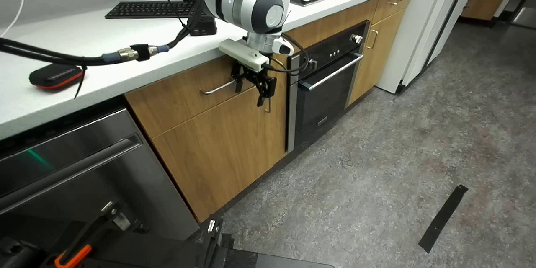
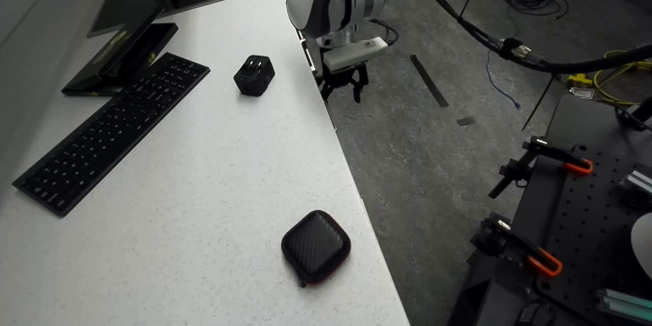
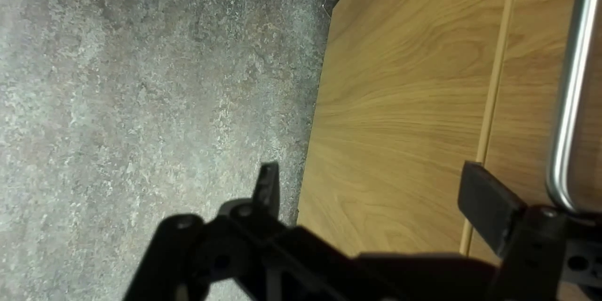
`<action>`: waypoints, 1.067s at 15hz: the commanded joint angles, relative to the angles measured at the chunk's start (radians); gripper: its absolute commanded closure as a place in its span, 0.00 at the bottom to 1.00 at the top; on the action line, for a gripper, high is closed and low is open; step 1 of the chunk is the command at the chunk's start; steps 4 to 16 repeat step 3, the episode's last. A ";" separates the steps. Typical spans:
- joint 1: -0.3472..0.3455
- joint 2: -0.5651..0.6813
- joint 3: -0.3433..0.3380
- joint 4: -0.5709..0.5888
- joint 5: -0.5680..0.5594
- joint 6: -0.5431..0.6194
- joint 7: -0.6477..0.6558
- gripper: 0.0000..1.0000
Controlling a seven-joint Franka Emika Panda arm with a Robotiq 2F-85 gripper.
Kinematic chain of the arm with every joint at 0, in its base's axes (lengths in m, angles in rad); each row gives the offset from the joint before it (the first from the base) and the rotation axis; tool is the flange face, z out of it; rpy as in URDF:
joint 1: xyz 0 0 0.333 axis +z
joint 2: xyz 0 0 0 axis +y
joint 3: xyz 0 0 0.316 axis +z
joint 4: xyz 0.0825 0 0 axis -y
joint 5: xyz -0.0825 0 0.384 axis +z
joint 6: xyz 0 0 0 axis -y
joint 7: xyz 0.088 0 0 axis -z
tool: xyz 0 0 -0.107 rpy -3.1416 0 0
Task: Close the drawer
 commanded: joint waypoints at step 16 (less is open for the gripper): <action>0.013 0.004 -0.017 0.008 0.017 -0.008 -0.018 0.00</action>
